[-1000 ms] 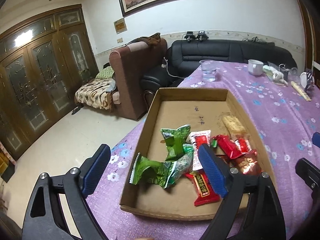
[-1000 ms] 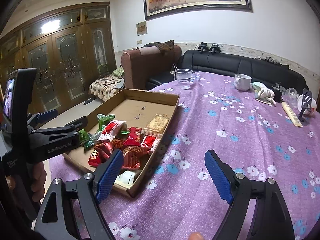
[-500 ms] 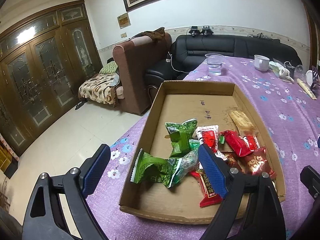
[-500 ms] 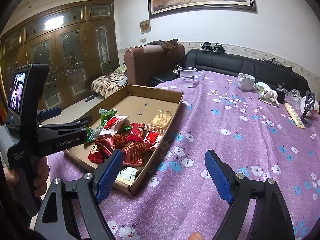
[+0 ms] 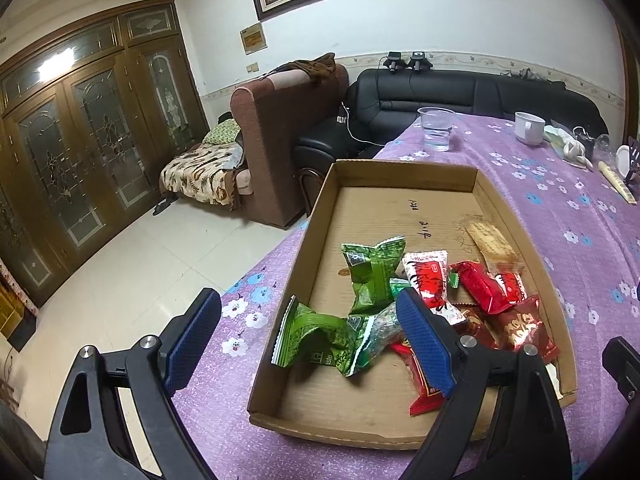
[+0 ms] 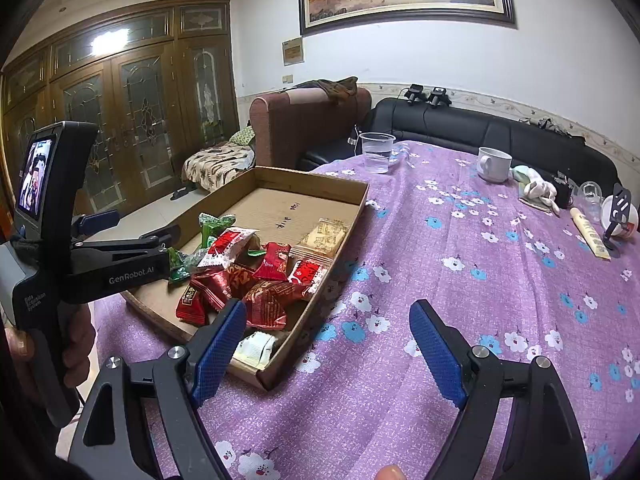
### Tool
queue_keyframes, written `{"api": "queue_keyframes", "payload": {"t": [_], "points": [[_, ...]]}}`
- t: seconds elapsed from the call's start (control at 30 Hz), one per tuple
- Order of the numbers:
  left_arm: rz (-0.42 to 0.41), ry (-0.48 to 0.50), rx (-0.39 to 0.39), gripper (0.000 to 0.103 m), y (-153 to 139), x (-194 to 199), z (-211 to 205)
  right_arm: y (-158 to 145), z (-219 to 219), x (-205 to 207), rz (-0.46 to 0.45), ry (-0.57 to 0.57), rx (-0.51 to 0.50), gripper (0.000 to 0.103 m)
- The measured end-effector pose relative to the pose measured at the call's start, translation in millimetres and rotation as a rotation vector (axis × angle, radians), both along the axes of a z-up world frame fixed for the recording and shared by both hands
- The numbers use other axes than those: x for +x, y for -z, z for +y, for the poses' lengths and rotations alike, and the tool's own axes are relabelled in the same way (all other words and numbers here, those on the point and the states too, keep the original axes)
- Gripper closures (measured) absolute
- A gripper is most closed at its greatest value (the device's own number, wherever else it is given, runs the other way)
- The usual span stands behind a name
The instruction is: Organize snacks
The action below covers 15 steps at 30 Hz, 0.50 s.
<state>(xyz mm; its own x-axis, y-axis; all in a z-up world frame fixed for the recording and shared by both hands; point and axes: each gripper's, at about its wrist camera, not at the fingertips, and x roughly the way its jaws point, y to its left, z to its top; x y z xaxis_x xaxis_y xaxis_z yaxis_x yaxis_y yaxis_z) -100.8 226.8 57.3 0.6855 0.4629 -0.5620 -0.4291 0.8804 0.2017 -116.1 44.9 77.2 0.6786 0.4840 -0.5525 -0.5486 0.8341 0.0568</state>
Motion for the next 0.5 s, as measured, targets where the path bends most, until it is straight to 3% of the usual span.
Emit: {"api": "queue_keyframes", "payload": {"t": [0.5], "points": [[-0.001, 0.000, 0.013, 0.013, -2.2, -0.3, -0.6, 1.4, 0.4, 1.1, -0.001, 0.003, -0.008, 0.018]]}}
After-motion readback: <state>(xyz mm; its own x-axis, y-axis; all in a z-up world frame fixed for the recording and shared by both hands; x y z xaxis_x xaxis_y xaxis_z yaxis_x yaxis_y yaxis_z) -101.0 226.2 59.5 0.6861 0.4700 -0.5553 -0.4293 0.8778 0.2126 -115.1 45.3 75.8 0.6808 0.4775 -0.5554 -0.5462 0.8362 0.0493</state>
